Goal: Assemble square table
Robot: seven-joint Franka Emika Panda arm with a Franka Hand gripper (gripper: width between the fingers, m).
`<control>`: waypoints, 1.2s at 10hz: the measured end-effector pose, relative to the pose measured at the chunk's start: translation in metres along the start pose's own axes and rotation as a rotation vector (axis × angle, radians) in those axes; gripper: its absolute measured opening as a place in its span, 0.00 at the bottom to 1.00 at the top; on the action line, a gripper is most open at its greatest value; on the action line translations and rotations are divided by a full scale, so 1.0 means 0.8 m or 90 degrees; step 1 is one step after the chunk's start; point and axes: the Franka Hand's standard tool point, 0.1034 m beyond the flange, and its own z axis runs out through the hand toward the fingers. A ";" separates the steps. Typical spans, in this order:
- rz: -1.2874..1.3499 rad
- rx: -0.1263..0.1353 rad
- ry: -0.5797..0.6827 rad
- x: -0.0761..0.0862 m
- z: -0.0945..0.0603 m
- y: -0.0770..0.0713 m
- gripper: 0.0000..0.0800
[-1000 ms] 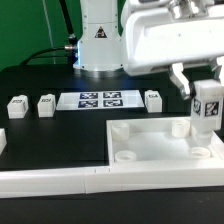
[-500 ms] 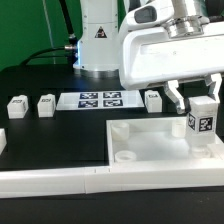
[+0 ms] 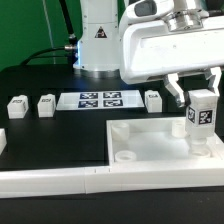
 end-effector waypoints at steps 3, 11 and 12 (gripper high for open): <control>-0.003 0.005 -0.008 -0.010 0.009 -0.008 0.36; 0.010 0.002 -0.004 -0.012 0.025 -0.007 0.43; 0.010 0.002 -0.005 -0.012 0.025 -0.007 0.60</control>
Offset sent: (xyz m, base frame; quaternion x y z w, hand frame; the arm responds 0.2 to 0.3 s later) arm 0.0024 0.0104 -0.0091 -0.0008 0.0038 0.0123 0.9999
